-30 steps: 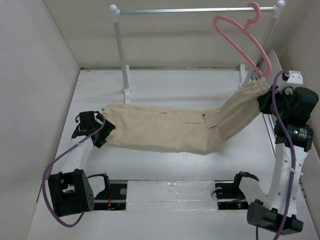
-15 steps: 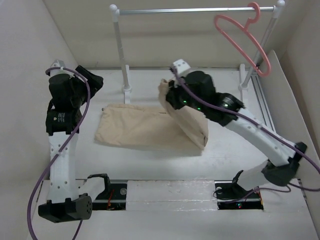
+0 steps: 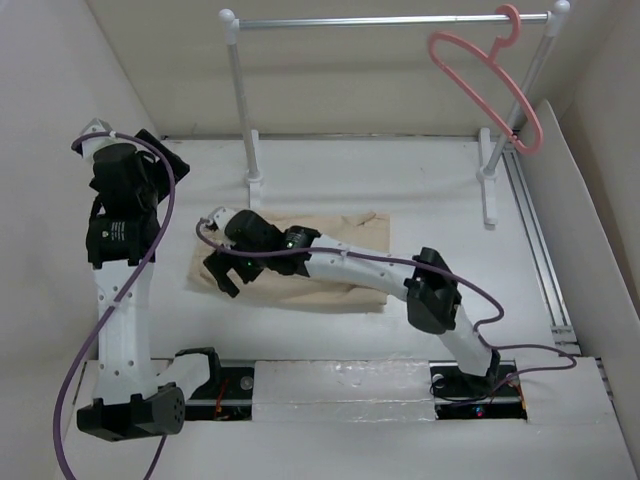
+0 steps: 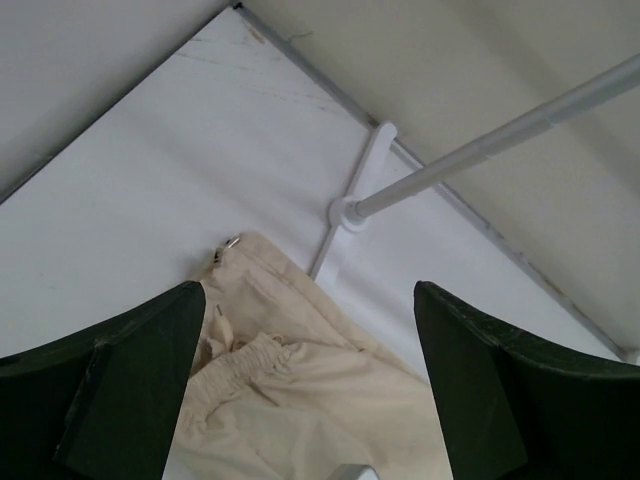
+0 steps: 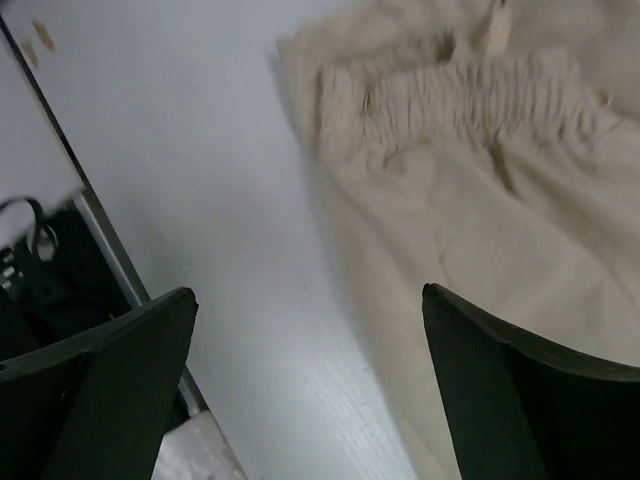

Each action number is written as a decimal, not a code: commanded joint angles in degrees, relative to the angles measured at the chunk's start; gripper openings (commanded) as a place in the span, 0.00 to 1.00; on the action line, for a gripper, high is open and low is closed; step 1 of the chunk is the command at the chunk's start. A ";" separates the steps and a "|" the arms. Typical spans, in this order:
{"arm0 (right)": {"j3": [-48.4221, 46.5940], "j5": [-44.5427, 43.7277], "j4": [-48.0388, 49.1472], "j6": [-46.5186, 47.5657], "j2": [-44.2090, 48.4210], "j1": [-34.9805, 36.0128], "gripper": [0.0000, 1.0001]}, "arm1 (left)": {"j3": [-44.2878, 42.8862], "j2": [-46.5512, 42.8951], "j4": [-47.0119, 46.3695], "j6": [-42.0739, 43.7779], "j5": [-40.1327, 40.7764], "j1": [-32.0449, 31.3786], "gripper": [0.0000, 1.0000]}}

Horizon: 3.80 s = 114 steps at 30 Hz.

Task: Place the trousers on the hanger
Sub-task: Fold the trousers at the center of the board, then pick up the hanger from the clothesline.

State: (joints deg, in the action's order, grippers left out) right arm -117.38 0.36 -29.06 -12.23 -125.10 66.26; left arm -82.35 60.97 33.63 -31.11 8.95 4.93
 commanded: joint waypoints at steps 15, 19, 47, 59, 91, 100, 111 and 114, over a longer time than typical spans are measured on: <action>63.84 -1.95 6.11 3.79 58.98 -17.12 0.12 | 27.94 9.87 -13.84 5.63 -14.04 -9.74 0.52; 74.55 3.58 13.58 4.58 60.24 -24.15 0.29 | 31.18 16.08 -17.54 4.22 -12.91 -12.66 0.51; 18.86 3.94 -14.61 23.12 56.47 -41.36 0.00 | 15.91 16.09 -16.05 -4.84 6.61 -45.21 0.31; -11.65 20.98 -19.83 32.18 33.87 -80.65 0.88 | 18.26 29.04 -22.81 -2.73 -1.72 -53.53 0.00; 8.31 13.19 1.02 32.09 40.10 -71.01 0.00 | 17.86 4.86 -13.60 -0.35 -2.63 -54.15 0.35; 24.34 1.05 1.28 32.18 52.92 -65.56 0.00 | -2.26 9.51 -8.58 -0.96 -4.19 -54.15 0.57; 43.02 -12.03 1.82 29.38 67.26 -52.84 0.00 | -28.19 29.34 -6.74 -1.67 -5.87 -56.95 0.62; 48.36 -16.59 0.15 26.31 71.30 -47.82 0.00 | -37.87 36.12 -4.54 -2.28 -4.82 -59.15 0.64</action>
State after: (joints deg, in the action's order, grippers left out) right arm -72.05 -9.50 -30.98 17.72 -57.78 14.68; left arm -113.62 93.73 27.49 -32.69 4.12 -52.12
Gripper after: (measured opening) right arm 0.122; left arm 0.633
